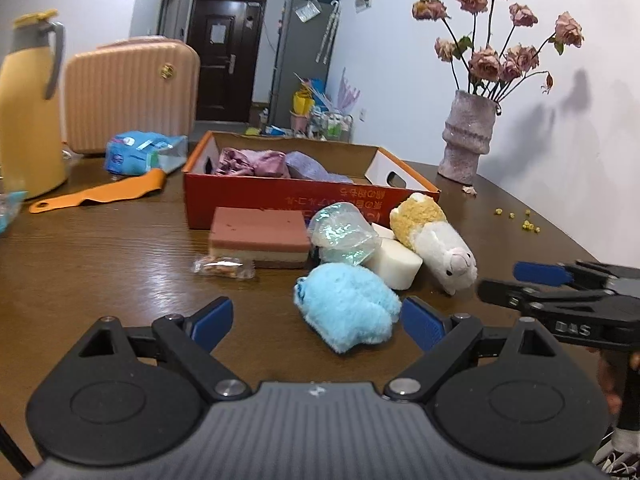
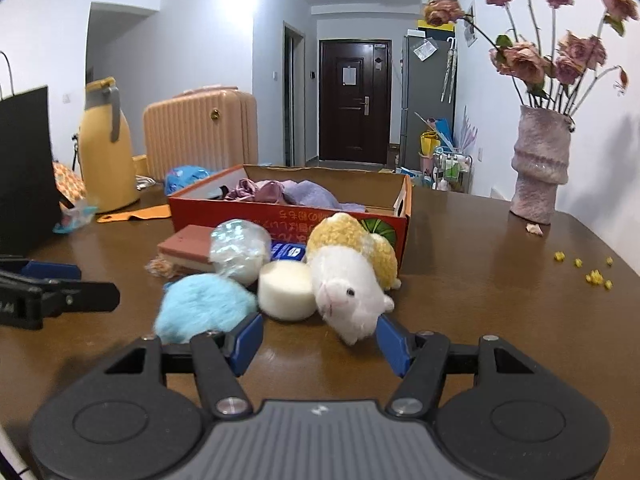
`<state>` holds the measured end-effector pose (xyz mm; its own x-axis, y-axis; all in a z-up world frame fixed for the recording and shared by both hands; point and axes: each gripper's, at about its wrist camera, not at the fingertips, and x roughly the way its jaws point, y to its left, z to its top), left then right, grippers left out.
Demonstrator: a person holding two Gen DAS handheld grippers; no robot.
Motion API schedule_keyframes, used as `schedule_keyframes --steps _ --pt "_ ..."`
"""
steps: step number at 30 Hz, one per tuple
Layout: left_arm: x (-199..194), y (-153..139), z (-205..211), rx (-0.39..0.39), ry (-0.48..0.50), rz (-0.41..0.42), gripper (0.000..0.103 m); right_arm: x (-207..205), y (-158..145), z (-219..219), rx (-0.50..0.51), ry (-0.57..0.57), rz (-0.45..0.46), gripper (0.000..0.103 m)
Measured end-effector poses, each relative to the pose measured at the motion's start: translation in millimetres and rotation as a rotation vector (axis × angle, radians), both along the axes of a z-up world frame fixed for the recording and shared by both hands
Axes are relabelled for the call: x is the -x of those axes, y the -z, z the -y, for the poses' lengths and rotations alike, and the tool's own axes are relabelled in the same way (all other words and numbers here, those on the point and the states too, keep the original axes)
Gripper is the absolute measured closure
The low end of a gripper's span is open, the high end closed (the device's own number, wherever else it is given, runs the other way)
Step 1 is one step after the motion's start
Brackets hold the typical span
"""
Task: Organize soft objects
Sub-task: 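Return the right tool to the pile and grasp the plush sheep, then lift the plush sheep with the right tool toward the box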
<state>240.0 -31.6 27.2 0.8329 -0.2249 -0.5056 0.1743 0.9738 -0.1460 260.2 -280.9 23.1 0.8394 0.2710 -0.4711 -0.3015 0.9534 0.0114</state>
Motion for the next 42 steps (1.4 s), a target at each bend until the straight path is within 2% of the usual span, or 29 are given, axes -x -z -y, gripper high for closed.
schedule_keyframes --steps 8,11,12,15,20,24,26,28,30,32,33,36,39,42 --pt "-45 13 7 0.015 0.028 -0.039 0.010 -65 14 -22 0.064 0.037 -0.015 0.041" --pt "-52 15 8 0.014 0.028 -0.045 0.010 -80 20 -26 0.080 0.058 -0.037 0.045" --pt "-53 15 9 0.015 0.028 -0.044 0.010 -82 21 -25 0.075 0.058 -0.043 0.050" --pt "-53 14 11 0.016 0.029 -0.043 0.010 -81 21 -19 0.064 0.053 -0.050 0.057" --pt "-41 6 20 0.011 0.041 -0.026 0.010 -57 10 1 -0.001 0.064 -0.029 0.061" --pt "-22 -4 26 0.012 0.052 0.002 0.010 -15 -12 23 -0.112 0.044 0.024 0.062" --pt "-13 -6 28 0.029 0.060 0.005 0.010 9 -20 31 -0.189 -0.018 0.021 0.062" --pt "-5 -7 29 0.053 0.059 0.001 0.010 28 -20 40 -0.329 -0.106 -0.033 0.062" --pt "1 -6 27 0.077 0.054 -0.006 0.010 37 -10 51 -0.504 -0.184 -0.125 0.062" --pt "4 -3 27 0.091 0.039 -0.025 0.010 39 8 63 -0.631 -0.173 -0.201 0.062" --pt "5 -2 29 0.090 0.030 -0.034 0.010 38 17 69 -0.648 -0.133 -0.227 0.060" --pt "10 -1 36 0.081 0.043 -0.036 0.010 36 32 85 -0.628 -0.042 -0.260 0.058" --pt "11 -1 43 0.085 0.066 -0.036 0.010 43 28 90 -0.481 0.070 -0.174 0.053" --pt "9 1 53 0.086 0.091 -0.042 0.010 46 25 91 -0.410 0.129 -0.127 0.047"
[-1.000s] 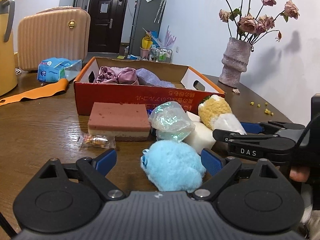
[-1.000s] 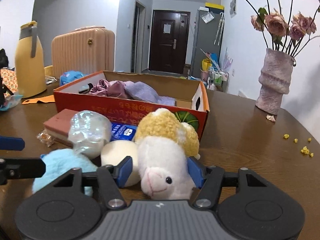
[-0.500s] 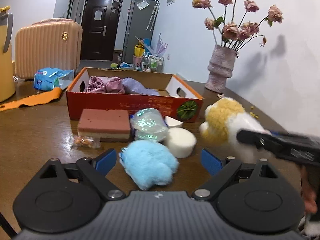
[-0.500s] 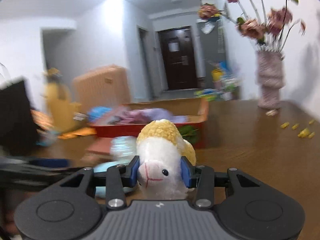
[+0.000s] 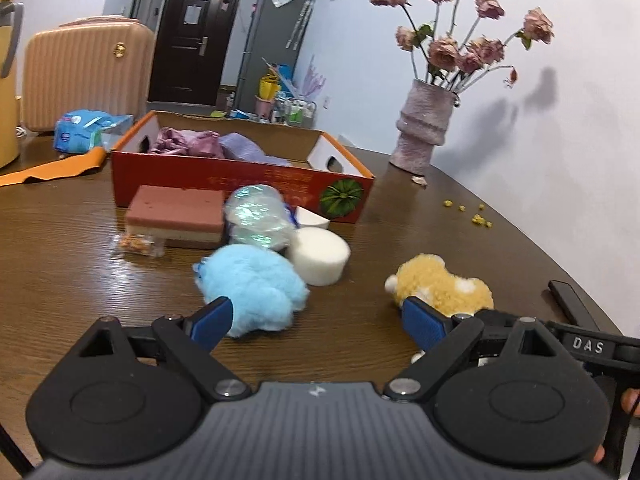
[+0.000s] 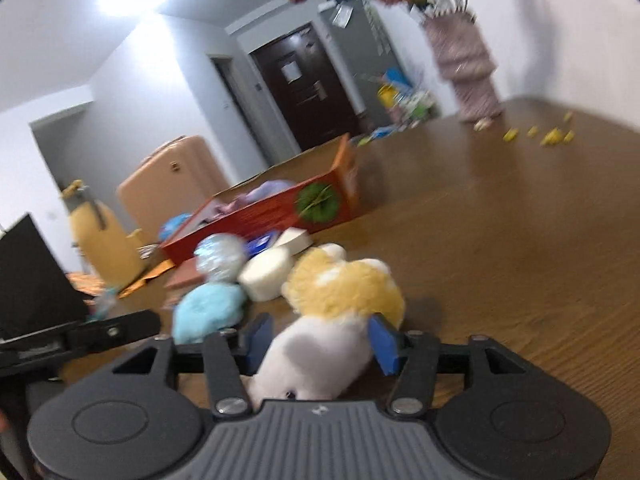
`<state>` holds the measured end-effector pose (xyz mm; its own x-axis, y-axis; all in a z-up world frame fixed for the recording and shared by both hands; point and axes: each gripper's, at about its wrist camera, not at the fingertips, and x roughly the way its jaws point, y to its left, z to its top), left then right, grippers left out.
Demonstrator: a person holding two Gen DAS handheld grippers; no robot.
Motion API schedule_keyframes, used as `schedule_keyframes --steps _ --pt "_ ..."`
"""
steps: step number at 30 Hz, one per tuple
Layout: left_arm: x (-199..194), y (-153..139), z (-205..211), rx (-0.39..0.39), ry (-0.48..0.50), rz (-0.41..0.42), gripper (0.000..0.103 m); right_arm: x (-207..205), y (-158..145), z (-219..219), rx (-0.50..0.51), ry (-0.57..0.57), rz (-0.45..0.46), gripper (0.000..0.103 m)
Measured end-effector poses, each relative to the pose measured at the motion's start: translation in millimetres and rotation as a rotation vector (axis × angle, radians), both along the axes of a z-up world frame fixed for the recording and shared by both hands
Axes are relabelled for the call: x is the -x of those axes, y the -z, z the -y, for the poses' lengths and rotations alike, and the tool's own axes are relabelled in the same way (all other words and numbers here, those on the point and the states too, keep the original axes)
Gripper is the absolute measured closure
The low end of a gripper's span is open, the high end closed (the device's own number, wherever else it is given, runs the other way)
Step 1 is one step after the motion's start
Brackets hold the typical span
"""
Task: Organize soft objects
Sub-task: 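Lift the plush sheep with the right tool toward the box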
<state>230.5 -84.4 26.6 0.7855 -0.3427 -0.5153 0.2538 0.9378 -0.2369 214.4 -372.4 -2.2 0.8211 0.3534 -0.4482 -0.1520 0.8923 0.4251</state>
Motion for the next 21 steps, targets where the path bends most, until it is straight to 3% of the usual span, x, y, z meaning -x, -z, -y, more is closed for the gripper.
schedule_keyframes --steps 6,11,14,16,21 --pt "-9 7 12 -0.005 0.024 -0.019 0.010 -12 4 -16 0.074 0.024 0.001 0.038" --pt "-11 8 8 -0.007 0.011 -0.019 0.010 -24 5 -41 0.176 0.020 0.023 0.039" --pt "-12 7 2 -0.005 -0.002 -0.019 0.010 -24 5 -61 0.288 -0.107 0.041 0.050" --pt "-12 8 -1 0.004 0.004 -0.020 0.010 -20 3 -64 0.269 -0.205 0.030 0.050" --pt "-19 19 3 0.048 0.050 -0.051 0.014 -12 3 -60 0.259 -0.224 0.024 0.050"
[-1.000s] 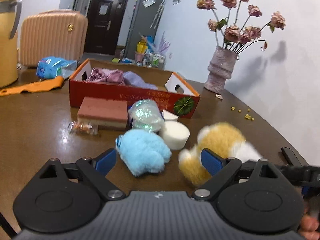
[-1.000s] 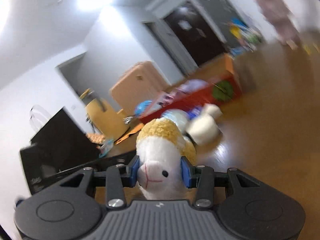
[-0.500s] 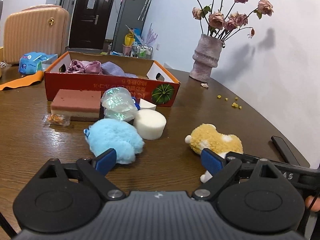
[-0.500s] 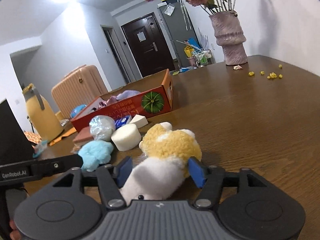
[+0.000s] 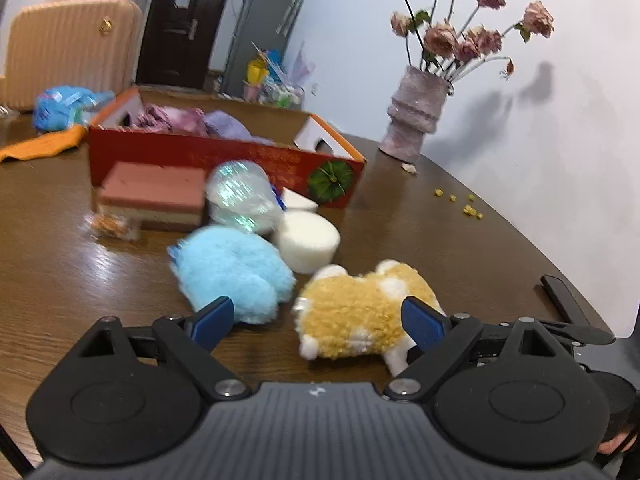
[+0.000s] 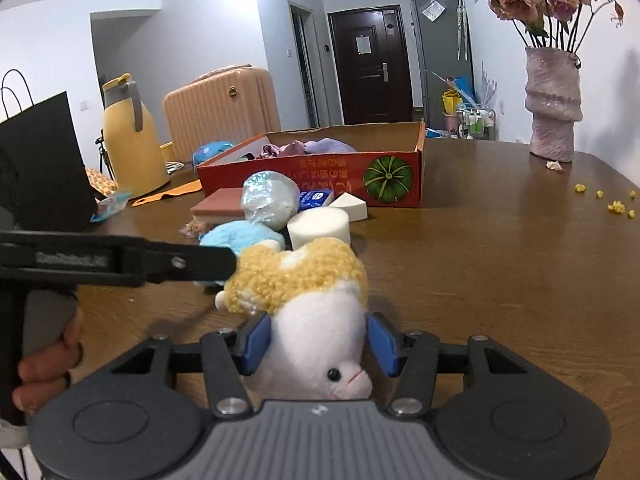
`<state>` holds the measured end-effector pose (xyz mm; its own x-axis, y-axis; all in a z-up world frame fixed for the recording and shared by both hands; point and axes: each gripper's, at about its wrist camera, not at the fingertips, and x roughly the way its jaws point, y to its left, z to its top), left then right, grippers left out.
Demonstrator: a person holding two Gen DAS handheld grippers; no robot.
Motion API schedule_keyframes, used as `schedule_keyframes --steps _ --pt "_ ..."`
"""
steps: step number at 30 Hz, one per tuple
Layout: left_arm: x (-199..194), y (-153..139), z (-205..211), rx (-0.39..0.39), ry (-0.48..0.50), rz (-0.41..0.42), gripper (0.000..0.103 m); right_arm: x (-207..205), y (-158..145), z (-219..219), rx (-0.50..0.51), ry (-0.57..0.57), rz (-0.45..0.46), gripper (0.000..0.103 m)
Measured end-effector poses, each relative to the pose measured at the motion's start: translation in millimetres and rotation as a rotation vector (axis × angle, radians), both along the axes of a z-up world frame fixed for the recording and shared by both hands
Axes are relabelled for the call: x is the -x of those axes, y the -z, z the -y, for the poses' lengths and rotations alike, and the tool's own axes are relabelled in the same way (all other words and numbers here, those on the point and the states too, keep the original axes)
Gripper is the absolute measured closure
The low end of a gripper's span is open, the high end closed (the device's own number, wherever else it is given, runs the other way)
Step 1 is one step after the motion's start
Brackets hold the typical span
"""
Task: Organize soft objects
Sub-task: 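Lift the plush sheep with the right tool toward the box, then lower the plush sheep into the box and open the right tool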
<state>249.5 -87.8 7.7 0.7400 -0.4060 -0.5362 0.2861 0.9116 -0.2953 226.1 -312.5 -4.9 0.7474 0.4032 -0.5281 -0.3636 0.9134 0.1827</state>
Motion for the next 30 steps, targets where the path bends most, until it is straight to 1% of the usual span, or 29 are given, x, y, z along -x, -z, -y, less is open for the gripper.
schedule_keyframes --steps 1,2,3,4,5,8,10,12,13,15,17,19,21,23,25,27,28,30 --pt "-3 3 3 0.012 0.022 -0.014 0.023 1 1 1 -0.004 -0.004 -0.004 0.050" --pt "-5 6 5 0.021 0.046 -0.030 0.035 1 2 1 -0.008 -0.007 -0.009 0.050" --pt "-8 8 7 0.029 0.067 -0.042 0.042 1 3 -2 -0.012 -0.007 -0.013 0.050" --pt "-10 12 8 0.034 0.078 -0.055 0.051 -1 5 -2 -0.018 -0.009 -0.019 0.050" --pt "-12 14 9 0.033 0.073 -0.061 0.056 -2 6 -2 -0.020 -0.008 -0.024 0.051" --pt "-16 14 4 0.062 0.073 -0.067 0.059 -3 6 0 -0.028 0.007 -0.019 0.057" --pt "-18 8 1 0.092 0.076 -0.064 0.059 -4 -1 2 -0.037 0.020 -0.004 0.059" --pt "-23 -7 -1 0.110 0.085 -0.021 0.059 -6 -14 4 -0.049 0.022 0.034 0.059" --pt "-31 -17 -2 0.117 0.092 0.009 0.059 -10 -23 5 -0.050 0.024 0.062 0.059" --pt "-53 -37 -4 0.130 0.104 0.039 0.059 -26 -40 4 -0.043 0.026 0.113 0.059" --pt "-88 -58 -4 0.127 0.111 0.058 0.059 -55 -58 3 -0.032 0.028 0.150 0.059" --pt "-130 -75 -5 0.125 0.116 0.081 0.059 -95 -75 1 -0.037 0.039 0.175 0.059" --pt "-185 -86 -6 0.121 0.111 0.060 0.058 -147 -87 -4 -0.027 0.048 0.164 0.059" --pt "-237 -88 -8 0.125 0.079 0.010 0.058 -203 -91 -8 -0.028 0.058 0.117 0.059" --pt "-285 -83 -8 0.115 0.058 -0.025 0.059 -253 -88 -15 -0.014 0.082 0.073 0.060" --pt "-331 -70 -7 0.116 0.024 -0.086 0.059 -301 -80 -24 0.021 0.108 0.022 0.060" --pt "-352 -62 -6 0.116 0.005 -0.122 0.059 -318 -74 -29 0.042 0.116 0.003 0.060" --pt "-379 -43 -5 0.090 -0.022 -0.167 0.059 -350 -61 -39 0.088 0.141 -0.042 0.060"
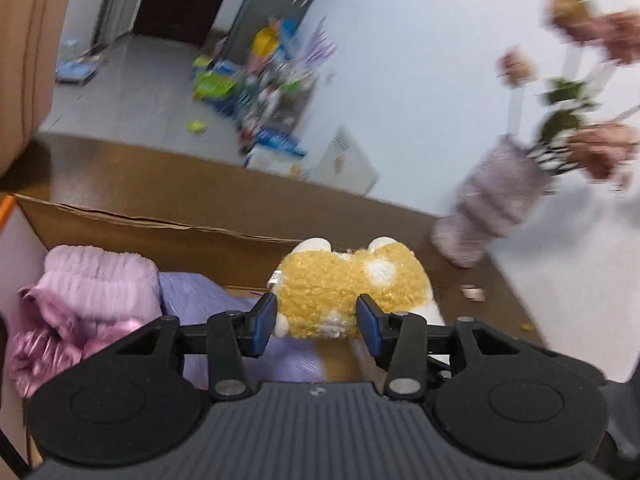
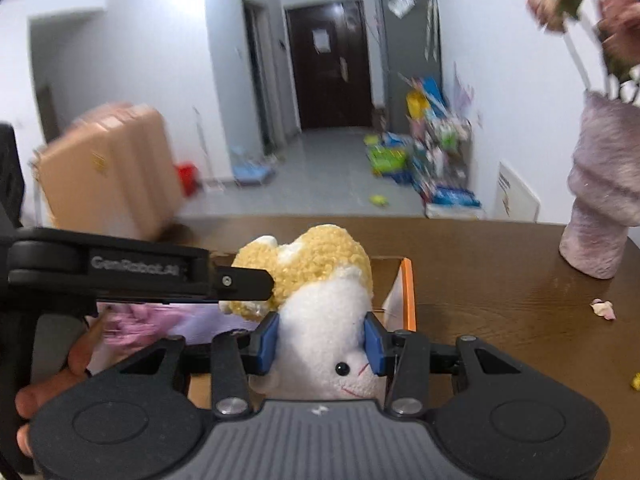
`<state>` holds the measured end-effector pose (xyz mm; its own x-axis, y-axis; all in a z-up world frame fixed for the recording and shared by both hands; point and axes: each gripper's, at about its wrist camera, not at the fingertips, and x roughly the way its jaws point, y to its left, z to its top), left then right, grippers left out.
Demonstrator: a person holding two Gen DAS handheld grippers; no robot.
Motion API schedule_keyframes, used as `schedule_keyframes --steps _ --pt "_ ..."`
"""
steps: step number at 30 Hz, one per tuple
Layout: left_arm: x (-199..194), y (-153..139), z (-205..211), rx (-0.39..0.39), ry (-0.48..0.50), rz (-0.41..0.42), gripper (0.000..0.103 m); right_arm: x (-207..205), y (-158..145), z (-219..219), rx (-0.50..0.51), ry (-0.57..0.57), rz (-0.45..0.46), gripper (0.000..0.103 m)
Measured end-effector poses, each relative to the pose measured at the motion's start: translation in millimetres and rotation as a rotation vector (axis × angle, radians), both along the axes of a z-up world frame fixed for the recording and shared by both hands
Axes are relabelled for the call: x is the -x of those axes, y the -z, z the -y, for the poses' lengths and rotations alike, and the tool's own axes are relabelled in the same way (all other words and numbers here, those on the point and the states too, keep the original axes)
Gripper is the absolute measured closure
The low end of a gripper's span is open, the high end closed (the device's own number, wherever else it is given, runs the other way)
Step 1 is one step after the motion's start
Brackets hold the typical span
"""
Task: Organize soft objects
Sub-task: 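Lower the plush sheep into the box and open the right tool, then move the right tool back over the pile toward the clear plastic bag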
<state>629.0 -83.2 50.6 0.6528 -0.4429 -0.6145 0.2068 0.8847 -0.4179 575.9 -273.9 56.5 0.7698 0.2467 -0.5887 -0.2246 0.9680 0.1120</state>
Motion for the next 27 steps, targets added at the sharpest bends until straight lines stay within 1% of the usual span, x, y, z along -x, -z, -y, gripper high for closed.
schedule_keyframes --steps 3,4,6,7,8,9,12,15,18,20,21,22,24,27 --pt "-17 20 6 -0.067 -0.001 -0.031 0.057 -29 21 -13 0.072 0.051 -0.058 0.058" --pt "-18 22 6 -0.074 -0.001 -0.026 0.055 -32 26 -17 0.102 0.054 -0.066 0.058" --pt "-13 20 2 -0.054 0.004 0.000 0.049 -31 30 -22 0.132 0.041 -0.064 0.055" --pt "-10 17 -1 -0.053 0.008 0.012 0.046 -30 29 -24 0.134 0.030 -0.066 0.050" --pt "-5 12 -2 -0.063 0.010 0.027 0.046 -29 29 -25 0.136 0.005 -0.070 0.043" --pt "-1 8 -4 -0.073 0.011 0.043 0.046 -25 27 -25 0.141 -0.020 -0.065 0.042" --pt "19 -15 -15 -0.097 0.004 0.094 0.046 -13 11 -24 0.176 -0.024 -0.021 0.042" --pt "47 -43 -26 -0.129 -0.013 0.149 0.044 9 -16 -14 0.156 -0.033 0.030 0.039" --pt "84 -70 -37 -0.171 -0.032 0.212 0.039 38 -47 0 0.131 -0.029 0.082 0.038" --pt "114 -85 -47 -0.191 -0.041 0.255 0.034 52 -63 14 0.119 -0.024 0.112 0.034" --pt "130 -91 -50 -0.201 -0.040 0.277 0.032 65 -72 19 0.111 -0.020 0.130 0.030" --pt "145 -96 -52 -0.214 -0.037 0.298 0.030 75 -77 24 0.105 -0.015 0.145 0.027" --pt "175 -104 -54 -0.243 -0.037 0.333 0.030 96 -88 31 0.104 -0.015 0.169 0.027" --pt "216 -112 -59 -0.268 -0.049 0.372 0.026 128 -101 39 0.105 -0.023 0.202 0.027"
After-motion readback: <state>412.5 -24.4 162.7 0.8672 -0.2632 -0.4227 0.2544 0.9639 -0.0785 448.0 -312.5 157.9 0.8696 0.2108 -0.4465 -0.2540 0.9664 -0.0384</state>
